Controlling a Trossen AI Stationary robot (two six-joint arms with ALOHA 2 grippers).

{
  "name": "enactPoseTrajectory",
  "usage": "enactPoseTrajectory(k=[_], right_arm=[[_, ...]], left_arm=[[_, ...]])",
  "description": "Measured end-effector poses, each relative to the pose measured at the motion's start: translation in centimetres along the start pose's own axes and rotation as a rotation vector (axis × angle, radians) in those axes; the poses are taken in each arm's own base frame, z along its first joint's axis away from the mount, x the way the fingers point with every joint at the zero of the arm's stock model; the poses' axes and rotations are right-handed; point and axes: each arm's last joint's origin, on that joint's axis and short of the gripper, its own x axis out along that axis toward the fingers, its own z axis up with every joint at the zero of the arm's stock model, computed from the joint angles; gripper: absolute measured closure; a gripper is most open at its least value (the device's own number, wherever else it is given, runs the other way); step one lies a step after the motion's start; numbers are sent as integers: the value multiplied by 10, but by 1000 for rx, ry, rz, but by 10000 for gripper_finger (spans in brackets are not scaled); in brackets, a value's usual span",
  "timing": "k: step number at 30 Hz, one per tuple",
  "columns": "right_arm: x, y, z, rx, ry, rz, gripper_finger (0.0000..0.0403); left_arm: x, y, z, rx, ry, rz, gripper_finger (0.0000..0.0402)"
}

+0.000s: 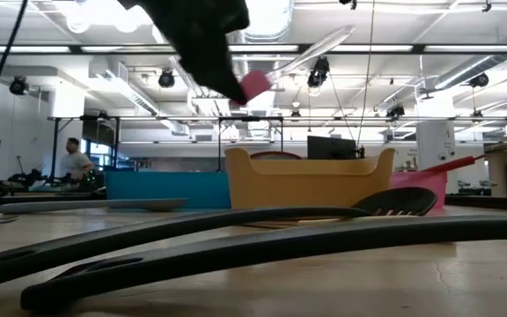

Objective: Pick & Place Kitchen Items
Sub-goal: Put the pink spatula into the yellow bin

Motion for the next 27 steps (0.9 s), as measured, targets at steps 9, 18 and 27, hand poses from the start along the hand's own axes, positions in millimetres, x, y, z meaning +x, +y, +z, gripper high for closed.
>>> enactPoseTrajectory(k=[9, 18, 27], right_arm=[[0, -2, -7, -26, 69, -23, 274], [0, -2, -7, -26, 70, -23, 259], [0, -2, -7, -26, 70, -23, 258]], left_arm=[[40, 28, 2, -103, 30, -30, 390], [57, 32, -14, -154, 151, -56, 390], [57, 31, -24, -166, 245, -57, 390]])
